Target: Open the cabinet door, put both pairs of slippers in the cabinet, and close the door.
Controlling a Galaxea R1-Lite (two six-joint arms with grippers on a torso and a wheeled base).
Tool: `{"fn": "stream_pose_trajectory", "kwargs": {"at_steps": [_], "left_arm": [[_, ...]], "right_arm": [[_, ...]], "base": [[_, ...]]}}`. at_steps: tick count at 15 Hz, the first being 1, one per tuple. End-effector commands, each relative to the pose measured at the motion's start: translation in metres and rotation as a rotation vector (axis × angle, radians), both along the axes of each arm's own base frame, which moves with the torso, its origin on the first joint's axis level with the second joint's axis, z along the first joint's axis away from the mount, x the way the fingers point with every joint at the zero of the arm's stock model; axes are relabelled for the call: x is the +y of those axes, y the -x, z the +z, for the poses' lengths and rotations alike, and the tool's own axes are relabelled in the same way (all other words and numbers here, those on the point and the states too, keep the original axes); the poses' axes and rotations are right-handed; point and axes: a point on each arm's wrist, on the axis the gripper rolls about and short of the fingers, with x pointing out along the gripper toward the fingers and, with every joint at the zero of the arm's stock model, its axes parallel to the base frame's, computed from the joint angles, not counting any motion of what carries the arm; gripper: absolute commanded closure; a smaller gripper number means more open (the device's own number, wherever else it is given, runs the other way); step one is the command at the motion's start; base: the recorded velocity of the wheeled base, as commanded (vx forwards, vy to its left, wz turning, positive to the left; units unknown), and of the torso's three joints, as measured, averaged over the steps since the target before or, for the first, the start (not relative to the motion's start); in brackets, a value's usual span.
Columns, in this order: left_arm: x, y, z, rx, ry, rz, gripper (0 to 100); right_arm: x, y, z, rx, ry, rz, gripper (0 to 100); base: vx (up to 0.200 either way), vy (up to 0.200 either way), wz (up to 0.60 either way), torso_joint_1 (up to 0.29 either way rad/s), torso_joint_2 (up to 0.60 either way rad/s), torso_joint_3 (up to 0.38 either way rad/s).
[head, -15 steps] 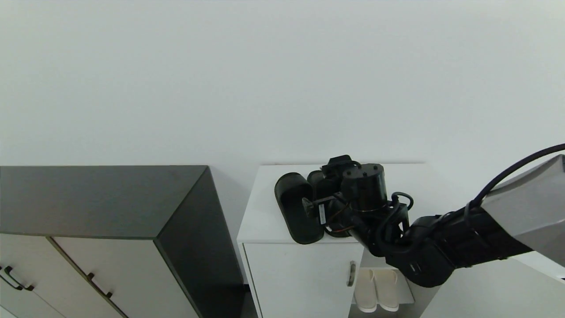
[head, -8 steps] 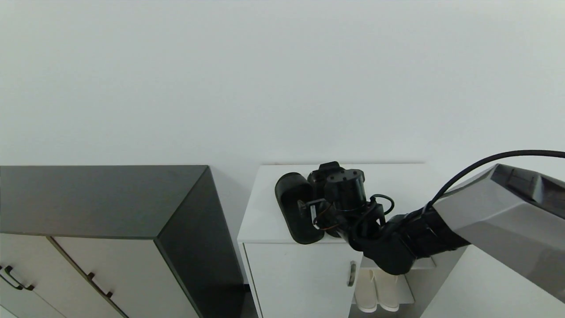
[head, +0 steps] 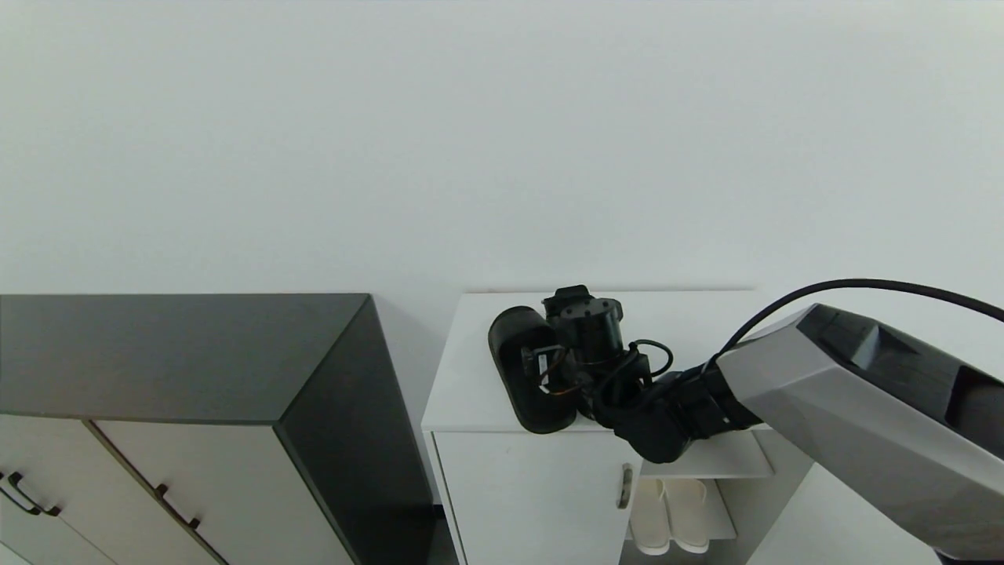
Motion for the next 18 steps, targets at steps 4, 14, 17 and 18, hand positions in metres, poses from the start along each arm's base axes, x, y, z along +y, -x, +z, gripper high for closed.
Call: {"fn": "stream_pose_trajectory", "kwargs": {"at_steps": [4, 14, 17, 18], "left_arm": [[0.000, 0.000, 0.000, 0.001, -0.001, 0.000, 100], [0.000, 0.000, 0.000, 0.001, -0.001, 0.000, 100], [0.000, 0.000, 0.000, 0.001, -0.001, 0.000, 100], [0.000, 0.000, 0.000, 0.001, -0.001, 0.000, 100]], "right_arm": [[0.011, -0.013, -0.015, -0.007, -0.002, -0.007, 100], [-0.062, 0.082, 0.055, -0.016, 0.005, -0.013, 100], [-0.095, 0.125, 0.052, 0.001, 0.033, 0.070, 100], [-0.101, 0.133, 0.051, 0.016, 0.030, 0.127, 100]], "base": [[0.000, 0.000, 0.00, 0.000, 0.00, 0.000], [0.000, 0.000, 0.00, 0.000, 0.00, 0.000], [0.000, 0.000, 0.00, 0.000, 0.00, 0.000], [0.000, 0.000, 0.00, 0.000, 0.00, 0.000]]}}
